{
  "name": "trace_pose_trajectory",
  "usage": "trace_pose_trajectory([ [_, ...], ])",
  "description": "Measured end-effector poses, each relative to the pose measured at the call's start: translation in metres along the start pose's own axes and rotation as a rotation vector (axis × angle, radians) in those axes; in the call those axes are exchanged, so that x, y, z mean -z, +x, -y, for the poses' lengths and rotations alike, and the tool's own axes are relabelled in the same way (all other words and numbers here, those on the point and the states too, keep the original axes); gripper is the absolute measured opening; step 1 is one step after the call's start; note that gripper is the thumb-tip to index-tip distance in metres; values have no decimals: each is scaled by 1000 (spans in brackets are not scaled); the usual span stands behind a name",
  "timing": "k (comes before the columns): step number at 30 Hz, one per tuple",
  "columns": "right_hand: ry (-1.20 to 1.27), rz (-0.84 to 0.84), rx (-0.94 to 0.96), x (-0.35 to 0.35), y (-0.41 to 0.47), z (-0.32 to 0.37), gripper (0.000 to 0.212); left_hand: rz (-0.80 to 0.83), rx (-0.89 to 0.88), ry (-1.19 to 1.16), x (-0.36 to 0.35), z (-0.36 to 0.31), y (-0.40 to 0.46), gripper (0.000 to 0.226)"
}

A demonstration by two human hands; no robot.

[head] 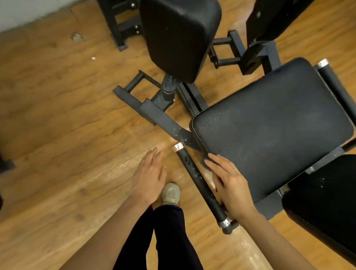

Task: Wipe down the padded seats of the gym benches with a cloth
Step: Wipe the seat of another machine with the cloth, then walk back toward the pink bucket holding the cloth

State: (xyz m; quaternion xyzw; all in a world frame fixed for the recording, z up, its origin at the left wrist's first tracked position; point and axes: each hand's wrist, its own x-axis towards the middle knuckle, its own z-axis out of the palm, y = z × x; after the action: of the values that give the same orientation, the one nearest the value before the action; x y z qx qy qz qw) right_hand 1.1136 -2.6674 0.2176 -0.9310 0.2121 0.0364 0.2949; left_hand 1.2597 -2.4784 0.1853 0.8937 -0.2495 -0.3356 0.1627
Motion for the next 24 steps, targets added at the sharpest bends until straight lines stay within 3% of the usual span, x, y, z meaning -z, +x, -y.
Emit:
trace_pose_trajectory([
  [5,54,108,57,4,31,55,38,-72,149,-76,17,30,-60,48],
  [14,-202,533,405,1,35,158,45,-248,536,-308,25,89,-187,43],
  [24,-455,748,711,-49,-27,254,46,-382,938,-652,-59,135,-340,41],
])
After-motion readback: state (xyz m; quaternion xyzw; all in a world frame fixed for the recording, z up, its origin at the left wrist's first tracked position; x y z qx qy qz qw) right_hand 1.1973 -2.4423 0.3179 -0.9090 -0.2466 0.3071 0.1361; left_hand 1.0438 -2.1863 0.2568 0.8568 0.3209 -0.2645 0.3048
